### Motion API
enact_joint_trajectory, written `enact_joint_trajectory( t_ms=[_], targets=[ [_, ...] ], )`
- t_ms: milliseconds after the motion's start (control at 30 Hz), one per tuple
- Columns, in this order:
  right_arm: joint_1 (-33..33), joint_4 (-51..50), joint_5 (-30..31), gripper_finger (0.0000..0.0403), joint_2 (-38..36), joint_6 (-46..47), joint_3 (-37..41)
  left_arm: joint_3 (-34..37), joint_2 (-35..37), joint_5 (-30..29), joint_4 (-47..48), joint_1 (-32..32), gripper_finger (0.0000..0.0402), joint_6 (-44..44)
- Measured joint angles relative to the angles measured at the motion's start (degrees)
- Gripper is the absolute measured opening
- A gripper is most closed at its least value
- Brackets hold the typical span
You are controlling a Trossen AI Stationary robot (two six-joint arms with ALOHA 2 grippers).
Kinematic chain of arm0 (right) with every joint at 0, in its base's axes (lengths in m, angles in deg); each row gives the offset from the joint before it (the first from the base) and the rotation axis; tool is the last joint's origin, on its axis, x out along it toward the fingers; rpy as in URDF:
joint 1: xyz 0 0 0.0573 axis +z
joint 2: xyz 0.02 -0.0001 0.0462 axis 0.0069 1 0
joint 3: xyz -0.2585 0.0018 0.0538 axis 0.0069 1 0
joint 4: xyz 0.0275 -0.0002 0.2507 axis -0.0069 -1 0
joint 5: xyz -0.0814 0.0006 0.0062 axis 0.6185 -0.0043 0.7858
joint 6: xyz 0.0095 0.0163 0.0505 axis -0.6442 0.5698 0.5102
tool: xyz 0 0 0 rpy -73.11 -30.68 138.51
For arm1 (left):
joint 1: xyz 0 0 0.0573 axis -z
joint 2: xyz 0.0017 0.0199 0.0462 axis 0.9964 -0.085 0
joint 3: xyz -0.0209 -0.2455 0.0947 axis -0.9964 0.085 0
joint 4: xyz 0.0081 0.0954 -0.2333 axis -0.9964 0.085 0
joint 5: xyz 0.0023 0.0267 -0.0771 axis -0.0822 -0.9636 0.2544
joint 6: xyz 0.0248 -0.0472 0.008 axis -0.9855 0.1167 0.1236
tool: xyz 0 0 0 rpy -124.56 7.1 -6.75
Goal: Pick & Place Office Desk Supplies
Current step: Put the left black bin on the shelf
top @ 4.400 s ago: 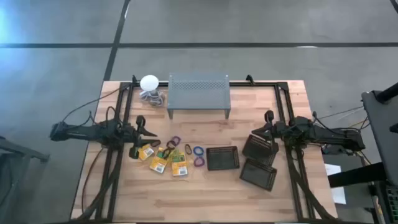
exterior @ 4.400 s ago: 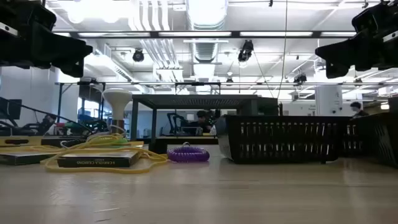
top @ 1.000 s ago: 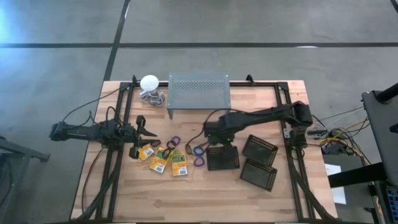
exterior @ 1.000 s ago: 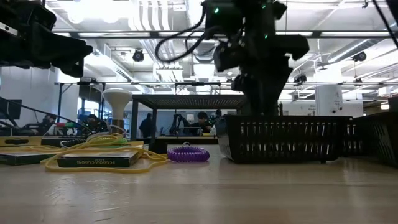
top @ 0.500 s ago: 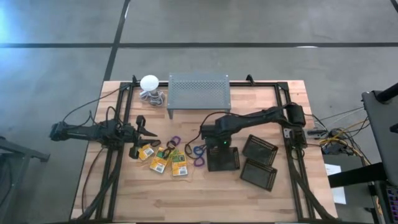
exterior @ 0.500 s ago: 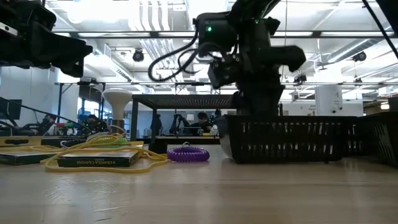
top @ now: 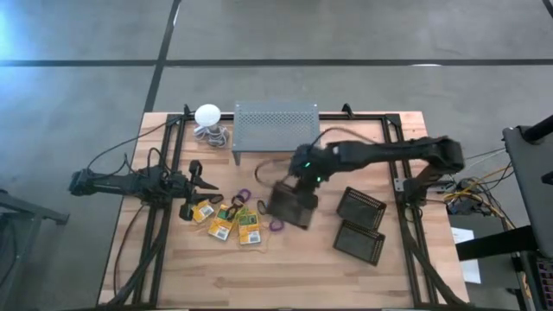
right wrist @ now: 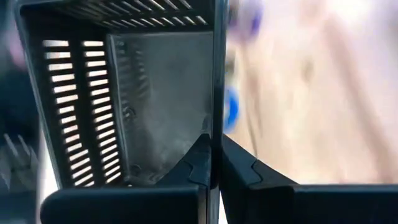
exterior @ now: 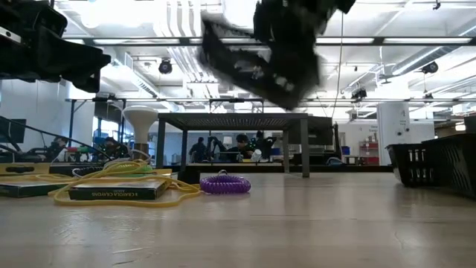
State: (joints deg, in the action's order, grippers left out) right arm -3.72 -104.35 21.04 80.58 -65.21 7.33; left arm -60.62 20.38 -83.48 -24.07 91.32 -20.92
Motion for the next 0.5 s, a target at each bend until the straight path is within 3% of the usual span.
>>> enact_joint_trajectory(
  t_ms=[133, 267, 500],
  targets=[
    [-2.51, 9.35, 8.01, 0.0014, -6.41, 7.36, 1.86, 0.02, -0.24, 0.00, -0.02, 0.00, 0.0095, 0.01],
    [-6.04, 9.97, 16.65, 0.0013, -10.80, 10.48, 1.89, 0.01, -0.28, 0.00, -0.01, 0.00, 0.0095, 0.01],
    [-18.07, 6.13, 17.33, 0.0013, -12.98, 15.58, 1.98, 0.00, -0.33, 0.00, -0.02, 0.00, 0.0095, 0.02]
  ],
)
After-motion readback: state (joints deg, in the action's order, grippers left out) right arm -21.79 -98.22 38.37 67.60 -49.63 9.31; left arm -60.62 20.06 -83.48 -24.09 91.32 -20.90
